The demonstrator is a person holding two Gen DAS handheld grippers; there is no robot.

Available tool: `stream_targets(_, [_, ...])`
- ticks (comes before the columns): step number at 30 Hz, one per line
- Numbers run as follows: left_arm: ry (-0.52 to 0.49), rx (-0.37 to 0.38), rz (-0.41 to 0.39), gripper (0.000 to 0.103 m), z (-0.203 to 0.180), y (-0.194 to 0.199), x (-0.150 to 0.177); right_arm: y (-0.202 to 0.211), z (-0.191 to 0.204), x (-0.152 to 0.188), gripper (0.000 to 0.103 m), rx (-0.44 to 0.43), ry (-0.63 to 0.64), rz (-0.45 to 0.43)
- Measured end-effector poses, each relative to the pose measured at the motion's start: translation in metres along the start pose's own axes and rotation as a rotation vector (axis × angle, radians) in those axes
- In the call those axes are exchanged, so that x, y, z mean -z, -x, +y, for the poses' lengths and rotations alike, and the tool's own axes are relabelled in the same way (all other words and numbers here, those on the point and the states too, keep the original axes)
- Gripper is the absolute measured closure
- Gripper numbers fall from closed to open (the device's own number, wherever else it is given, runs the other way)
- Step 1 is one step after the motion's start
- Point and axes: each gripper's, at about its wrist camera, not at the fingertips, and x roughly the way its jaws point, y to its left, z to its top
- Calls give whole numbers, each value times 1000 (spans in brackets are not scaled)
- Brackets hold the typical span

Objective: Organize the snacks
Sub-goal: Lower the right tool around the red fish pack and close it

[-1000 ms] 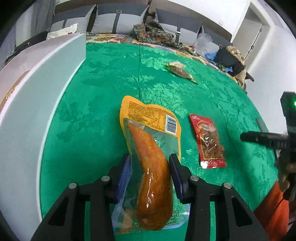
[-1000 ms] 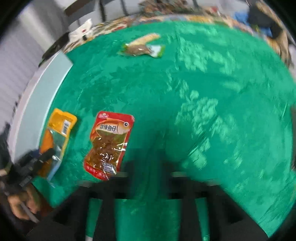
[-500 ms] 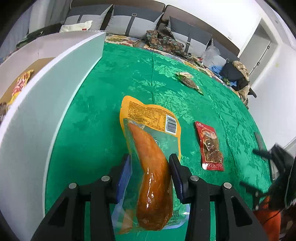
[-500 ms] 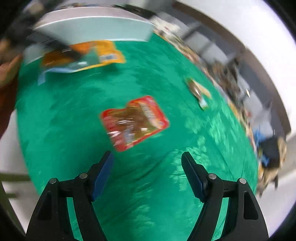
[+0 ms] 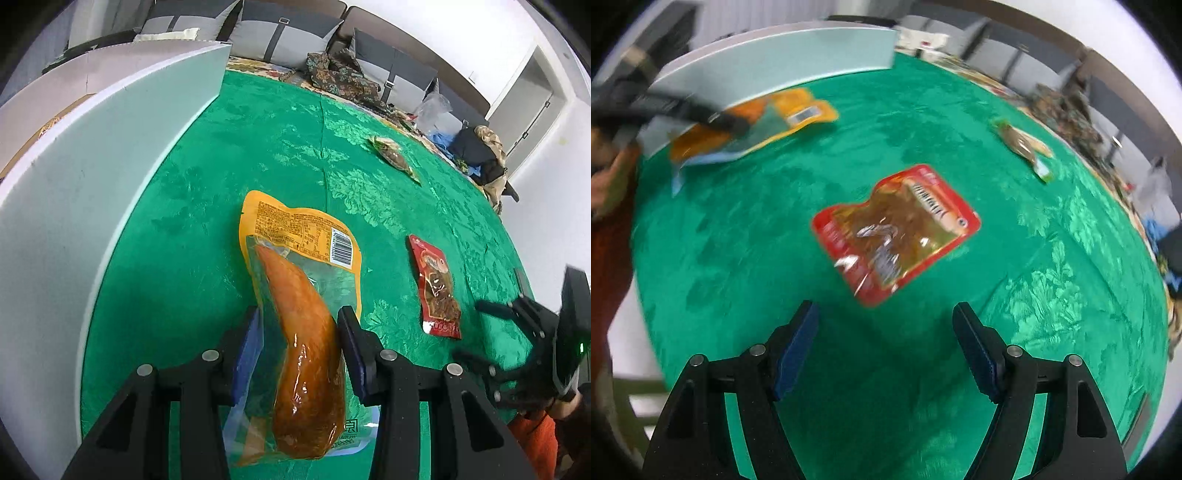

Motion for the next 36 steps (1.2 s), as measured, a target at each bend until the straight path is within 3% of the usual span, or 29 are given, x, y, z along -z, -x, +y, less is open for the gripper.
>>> stream_targets(3, [-18, -1, 3, 61, -3, 0, 3, -13, -6, -13, 25, -15, -45, -8])
stream_targets(7, [-15, 9, 6, 61, -2, 0, 3, -22, -4, -37, 25, -40, 49, 85])
stream_targets(11, [-12, 21, -2, 61, 1, 2, 2, -35, -24, -58, 25, -99, -153, 245])
stream_targets(13, [-11, 25, 0, 60, 2, 2, 3, -33, -35, -66, 25, -153, -247, 250])
stream_targets(14, [-11, 27, 3, 60, 3, 2, 4, -31, -36, -72, 25, -171, -240, 250])
stream_targets(18, [-12, 29, 4, 60, 5, 2, 5, -34, -20, -96, 24, -81, 121, 282])
stream_targets(21, [-4, 33, -1, 60, 7, 4, 4, -48, -13, -100, 25, -118, 277, 322])
stream_targets(24, [1, 30, 2, 60, 9, 3, 4, -65, -8, -101, 24, -176, 291, 344])
stream_targets(25, [1, 29, 4, 60, 9, 2, 5, -72, -7, -101, 18, -190, 277, 353])
stream_targets(29, [5, 30, 10, 60, 10, 0, 4, -83, -23, -102, 11, -247, 158, 343])
stream_targets(36, [-4, 27, 10, 60, 9, 0, 5, -78, -23, -95, 23, -181, 48, 323])
